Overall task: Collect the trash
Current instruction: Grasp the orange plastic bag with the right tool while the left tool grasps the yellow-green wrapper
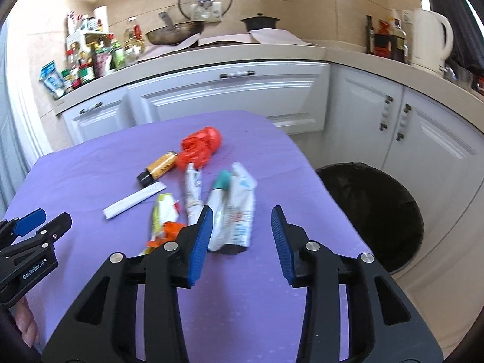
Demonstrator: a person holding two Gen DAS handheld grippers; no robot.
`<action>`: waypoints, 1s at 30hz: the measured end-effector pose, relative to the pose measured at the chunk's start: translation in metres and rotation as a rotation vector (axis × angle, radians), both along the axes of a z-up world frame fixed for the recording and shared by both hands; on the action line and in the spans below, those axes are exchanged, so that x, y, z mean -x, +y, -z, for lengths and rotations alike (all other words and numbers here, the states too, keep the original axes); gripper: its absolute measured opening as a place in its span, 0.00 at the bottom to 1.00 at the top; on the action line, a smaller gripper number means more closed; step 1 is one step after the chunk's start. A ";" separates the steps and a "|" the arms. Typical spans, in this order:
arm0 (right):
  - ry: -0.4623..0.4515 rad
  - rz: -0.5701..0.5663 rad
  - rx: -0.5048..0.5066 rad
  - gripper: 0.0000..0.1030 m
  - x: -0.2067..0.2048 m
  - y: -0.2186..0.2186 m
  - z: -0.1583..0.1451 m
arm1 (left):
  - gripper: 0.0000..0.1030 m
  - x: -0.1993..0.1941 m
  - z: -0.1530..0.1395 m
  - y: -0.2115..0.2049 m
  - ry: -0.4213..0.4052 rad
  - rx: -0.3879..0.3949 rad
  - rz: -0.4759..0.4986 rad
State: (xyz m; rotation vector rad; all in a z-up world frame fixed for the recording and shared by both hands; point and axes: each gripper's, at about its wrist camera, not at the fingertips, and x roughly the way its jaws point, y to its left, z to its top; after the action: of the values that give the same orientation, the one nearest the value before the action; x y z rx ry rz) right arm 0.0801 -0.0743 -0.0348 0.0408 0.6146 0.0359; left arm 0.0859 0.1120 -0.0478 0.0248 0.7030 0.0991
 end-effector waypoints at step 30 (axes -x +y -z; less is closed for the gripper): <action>0.086 -0.161 0.043 0.33 -0.008 0.063 0.026 | 0.58 -0.004 0.020 0.037 0.049 0.068 -0.059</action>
State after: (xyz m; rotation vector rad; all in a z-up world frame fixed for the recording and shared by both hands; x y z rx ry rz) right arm 0.0882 -0.0109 -0.0608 -0.0490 0.7036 0.1780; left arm 0.0896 0.1489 -0.0679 -0.0590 0.7557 0.1311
